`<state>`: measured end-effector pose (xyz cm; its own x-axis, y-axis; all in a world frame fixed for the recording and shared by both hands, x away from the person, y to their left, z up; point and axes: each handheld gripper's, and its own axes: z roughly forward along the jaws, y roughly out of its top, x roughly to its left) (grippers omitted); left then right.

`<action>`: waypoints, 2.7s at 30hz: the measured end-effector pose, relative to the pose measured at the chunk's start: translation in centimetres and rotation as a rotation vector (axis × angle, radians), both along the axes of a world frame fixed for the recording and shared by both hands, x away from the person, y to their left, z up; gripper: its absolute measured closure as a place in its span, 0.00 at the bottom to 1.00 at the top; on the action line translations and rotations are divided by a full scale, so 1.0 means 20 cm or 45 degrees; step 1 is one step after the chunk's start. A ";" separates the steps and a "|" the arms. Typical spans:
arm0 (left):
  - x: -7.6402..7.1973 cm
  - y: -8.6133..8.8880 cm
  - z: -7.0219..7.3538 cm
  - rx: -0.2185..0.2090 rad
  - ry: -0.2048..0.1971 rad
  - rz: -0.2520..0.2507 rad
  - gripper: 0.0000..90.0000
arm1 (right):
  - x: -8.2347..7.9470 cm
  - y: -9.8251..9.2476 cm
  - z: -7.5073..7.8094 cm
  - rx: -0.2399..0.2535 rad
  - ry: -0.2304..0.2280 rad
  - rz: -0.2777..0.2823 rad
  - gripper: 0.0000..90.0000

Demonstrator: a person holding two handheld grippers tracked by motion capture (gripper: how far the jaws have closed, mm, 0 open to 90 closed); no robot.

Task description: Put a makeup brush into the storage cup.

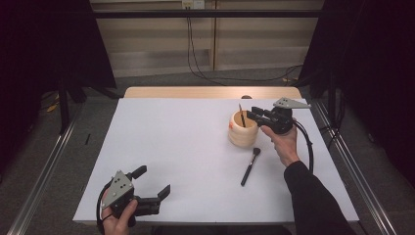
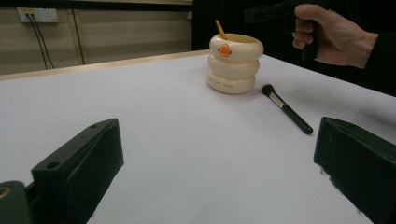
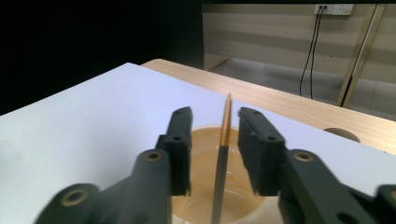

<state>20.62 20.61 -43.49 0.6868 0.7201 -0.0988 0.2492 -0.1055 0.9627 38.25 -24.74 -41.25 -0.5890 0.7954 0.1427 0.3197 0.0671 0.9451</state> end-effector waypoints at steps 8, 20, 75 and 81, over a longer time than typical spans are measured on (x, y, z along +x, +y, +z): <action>0.01 0.00 0.00 0.008 0.006 -0.010 0.01 | -0.02 -0.02 0.01 0.015 0.004 -0.020 0.28; 0.03 0.02 -0.01 0.008 0.011 -0.001 0.01 | -0.07 0.00 0.05 0.006 -0.006 0.009 0.04; 0.01 0.05 0.00 -0.057 -0.018 0.031 0.02 | -0.85 -0.26 -0.04 -0.032 -0.125 -0.187 0.01; 0.01 0.06 0.00 -0.062 -0.022 0.017 0.02 | -0.94 -0.31 -0.05 -0.016 -0.114 -0.221 0.01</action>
